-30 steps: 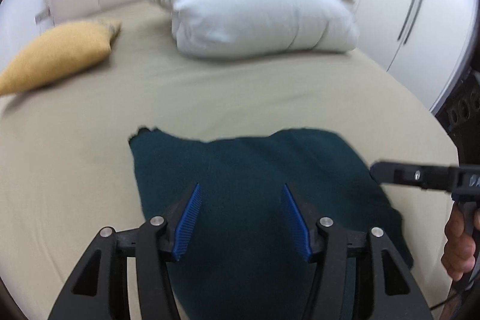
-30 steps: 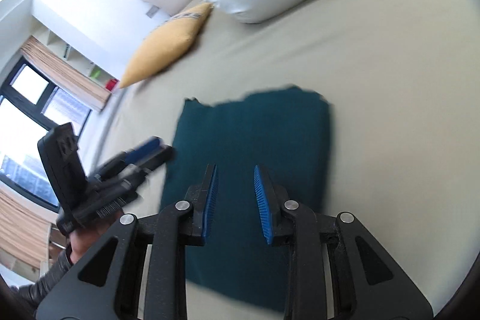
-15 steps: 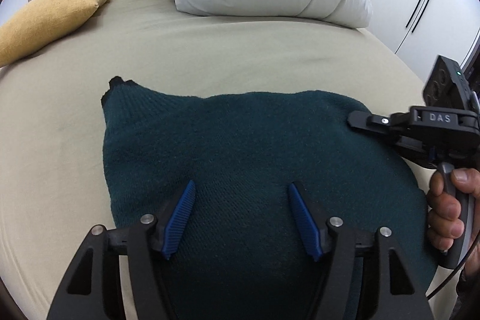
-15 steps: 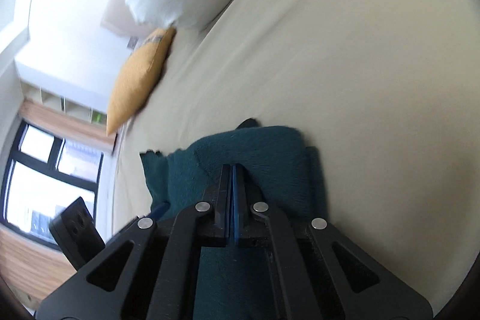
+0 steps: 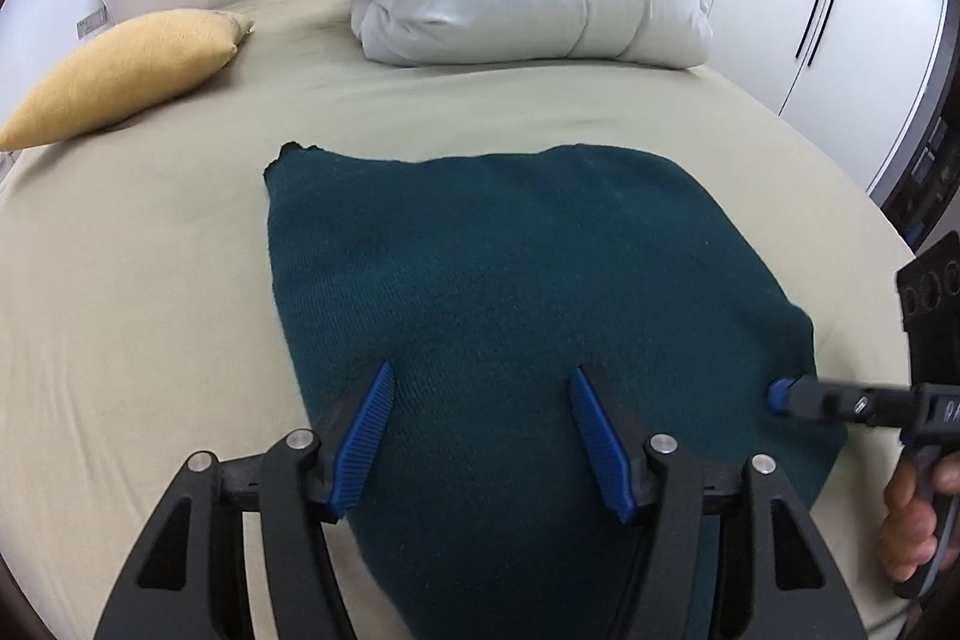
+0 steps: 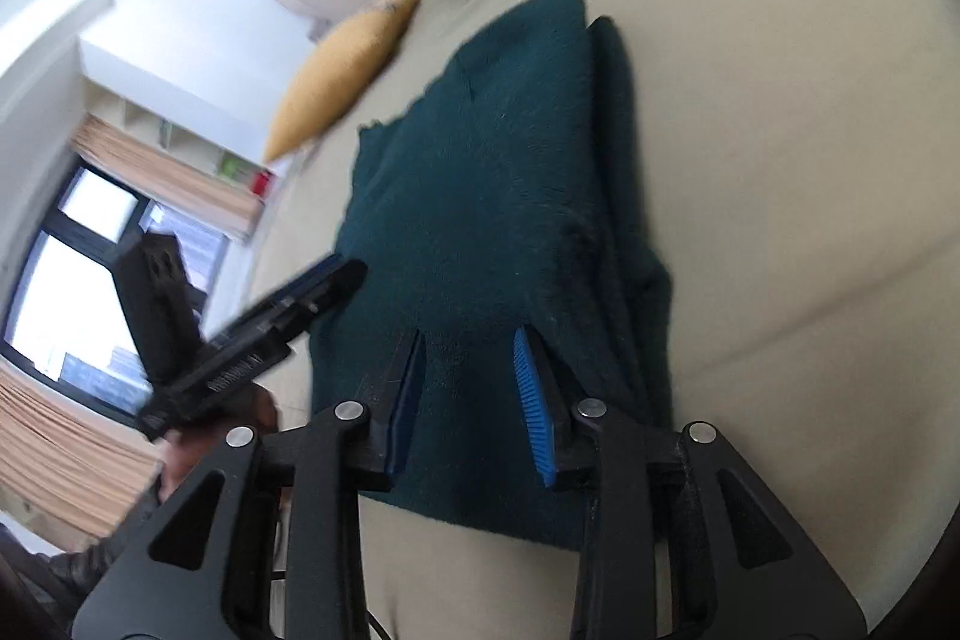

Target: Fold small clothes

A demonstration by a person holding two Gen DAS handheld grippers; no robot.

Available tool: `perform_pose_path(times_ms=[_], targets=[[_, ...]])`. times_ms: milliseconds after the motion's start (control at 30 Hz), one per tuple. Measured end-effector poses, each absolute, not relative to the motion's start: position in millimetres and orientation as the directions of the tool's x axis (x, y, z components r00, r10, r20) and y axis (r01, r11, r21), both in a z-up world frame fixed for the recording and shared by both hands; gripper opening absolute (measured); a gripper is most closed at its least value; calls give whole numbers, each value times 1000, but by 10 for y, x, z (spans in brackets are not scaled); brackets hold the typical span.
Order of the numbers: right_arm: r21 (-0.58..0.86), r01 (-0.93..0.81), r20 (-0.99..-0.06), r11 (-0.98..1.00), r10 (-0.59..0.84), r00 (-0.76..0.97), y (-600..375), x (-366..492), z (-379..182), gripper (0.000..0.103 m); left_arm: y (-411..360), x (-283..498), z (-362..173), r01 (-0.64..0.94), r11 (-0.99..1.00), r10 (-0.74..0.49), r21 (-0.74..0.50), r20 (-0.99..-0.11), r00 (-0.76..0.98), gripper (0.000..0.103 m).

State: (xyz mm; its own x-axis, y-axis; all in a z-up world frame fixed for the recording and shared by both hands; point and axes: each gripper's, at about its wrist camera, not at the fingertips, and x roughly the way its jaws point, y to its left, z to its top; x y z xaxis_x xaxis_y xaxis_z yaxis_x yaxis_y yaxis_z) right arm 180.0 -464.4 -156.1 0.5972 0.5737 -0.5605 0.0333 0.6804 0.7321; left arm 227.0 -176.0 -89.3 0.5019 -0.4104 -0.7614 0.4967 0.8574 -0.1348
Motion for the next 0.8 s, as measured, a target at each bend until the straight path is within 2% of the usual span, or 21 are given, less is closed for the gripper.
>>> perform_pose_path(times_ms=[133,200,267,333,433,500,533,633,667,733,800], targets=[[685,47,-574,727,499,650,-4798,1630,-1212,34,-1504,2172,-643,450,866,-461,-219,-700,546,65],[645,58,-565,762,425,707,-4925,1575,-1003,73,-1330,2176,-632,401,878,-462,-261,-684,565,80],[618,85,-563,781,365,741,-5044,1619,-899,81,-1218,2280,-745,358,875,-476,-325,-711,517,81],[628,92,-592,773,397,701,-5032,1823,-908,81,-1146,2382,-896,314,873,-484,-373,-746,458,81],[630,148,-669,763,435,603,-5104,2082,-1066,79,-1159,2469,-1022,290,840,-541,-459,-753,375,81],[655,146,-672,742,484,561,-5087,2259,-1197,67,-1160,2537,-1095,259,818,-575,-514,-750,327,82],[665,155,-674,731,497,547,-5069,2316,-1270,65,-1197,2594,-1139,251,811,-584,-528,-754,301,83],[683,161,-671,713,524,525,-5051,2488,-1396,51,-1334,2637,-1180,268,817,-574,-510,-762,299,87],[673,165,-683,721,519,515,-5035,2538,-1424,43,-1360,2657,-1184,268,818,-572,-508,-763,300,86],[655,163,-703,738,515,491,-5022,2525,-1456,36,-1390,2693,-1191,254,824,-565,-506,-769,298,78],[611,159,-737,775,485,471,-4858,2620,-1481,30,-1402,2682,-1164,254,834,-549,-490,-781,296,65]])
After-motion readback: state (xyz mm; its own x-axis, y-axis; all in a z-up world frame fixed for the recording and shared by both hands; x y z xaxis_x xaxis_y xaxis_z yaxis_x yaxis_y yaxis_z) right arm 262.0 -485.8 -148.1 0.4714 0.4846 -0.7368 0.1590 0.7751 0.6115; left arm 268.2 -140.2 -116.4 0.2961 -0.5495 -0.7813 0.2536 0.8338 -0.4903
